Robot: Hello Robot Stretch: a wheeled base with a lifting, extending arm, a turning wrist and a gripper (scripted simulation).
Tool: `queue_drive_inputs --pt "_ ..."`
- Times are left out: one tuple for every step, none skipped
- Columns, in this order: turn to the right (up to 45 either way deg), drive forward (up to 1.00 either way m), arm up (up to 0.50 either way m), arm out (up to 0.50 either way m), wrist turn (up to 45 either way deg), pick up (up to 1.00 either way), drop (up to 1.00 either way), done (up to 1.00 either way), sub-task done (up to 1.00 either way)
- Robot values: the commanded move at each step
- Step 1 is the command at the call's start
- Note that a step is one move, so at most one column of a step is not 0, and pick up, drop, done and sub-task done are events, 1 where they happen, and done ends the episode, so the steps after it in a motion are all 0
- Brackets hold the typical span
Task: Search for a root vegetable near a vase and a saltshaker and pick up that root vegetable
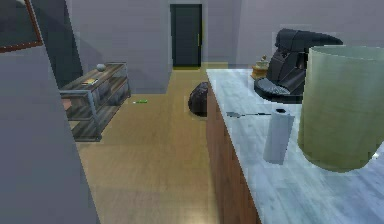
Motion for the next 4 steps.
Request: queue_drive_inputs --pt "0.0 0.0 0.5 0.0 0.0 0.0 0.0 0.0 0.0" --pt "0.0 0.0 0.38 0.0 0.0 0.0 0.0 0.0 0.0" --pt "0.0 0.0 0.0 0.22 0.0 0.0 0.0 0.0 0.0" --pt "0.0 0.0 0.0 0.0 45.0 0.0 0.0 0.0 0.0"
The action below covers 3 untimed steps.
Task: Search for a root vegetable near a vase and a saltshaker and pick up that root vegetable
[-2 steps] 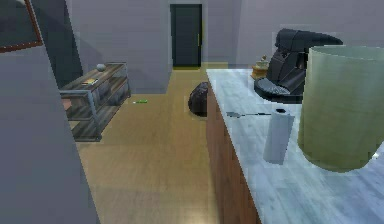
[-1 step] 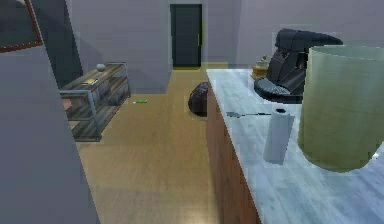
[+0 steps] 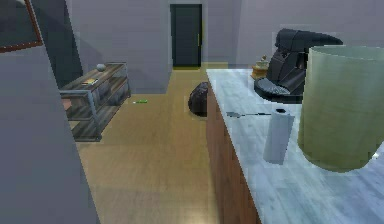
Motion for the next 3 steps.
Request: queue_drive_inputs --pt "0.0 0.0 0.0 0.0 45.0 0.0 0.0 0.0 0.0" --pt "0.0 0.0 0.0 0.0 45.0 0.0 0.0 0.0 0.0" --pt "0.0 0.0 0.0 0.0 15.0 0.0 0.0 0.0 0.0"
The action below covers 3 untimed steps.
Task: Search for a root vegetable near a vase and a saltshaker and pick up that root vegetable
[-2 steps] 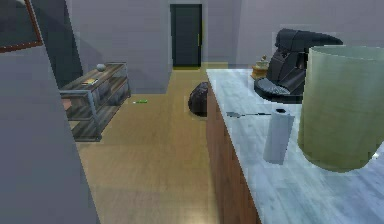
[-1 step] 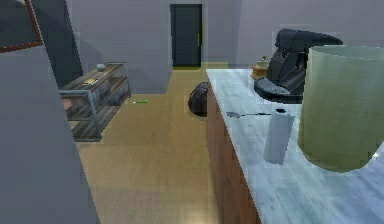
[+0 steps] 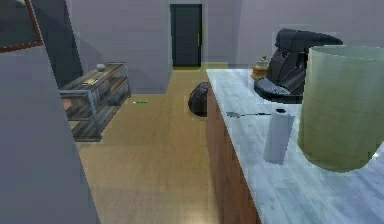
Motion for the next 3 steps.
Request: queue_drive_inputs --pt "0.0 0.0 -0.12 0.0 0.0 0.0 0.0 0.0 0.0" --pt "0.0 0.0 0.0 0.0 0.0 1.0 0.0 0.0 0.0" --pt "0.0 0.0 0.1 0.0 0.0 0.0 0.0 0.0 0.0"
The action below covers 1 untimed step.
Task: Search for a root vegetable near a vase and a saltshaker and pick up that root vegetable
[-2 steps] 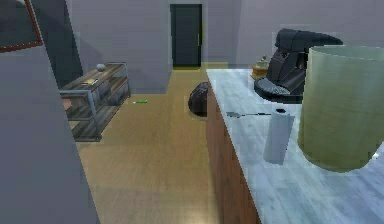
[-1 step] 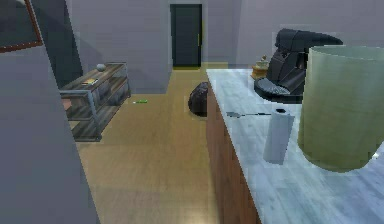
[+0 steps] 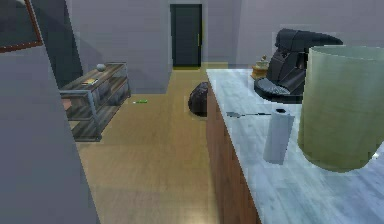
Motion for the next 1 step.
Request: queue_drive_inputs --pt "0.0 0.0 0.0 0.0 0.0 0.0 0.0 1.0 0.0"
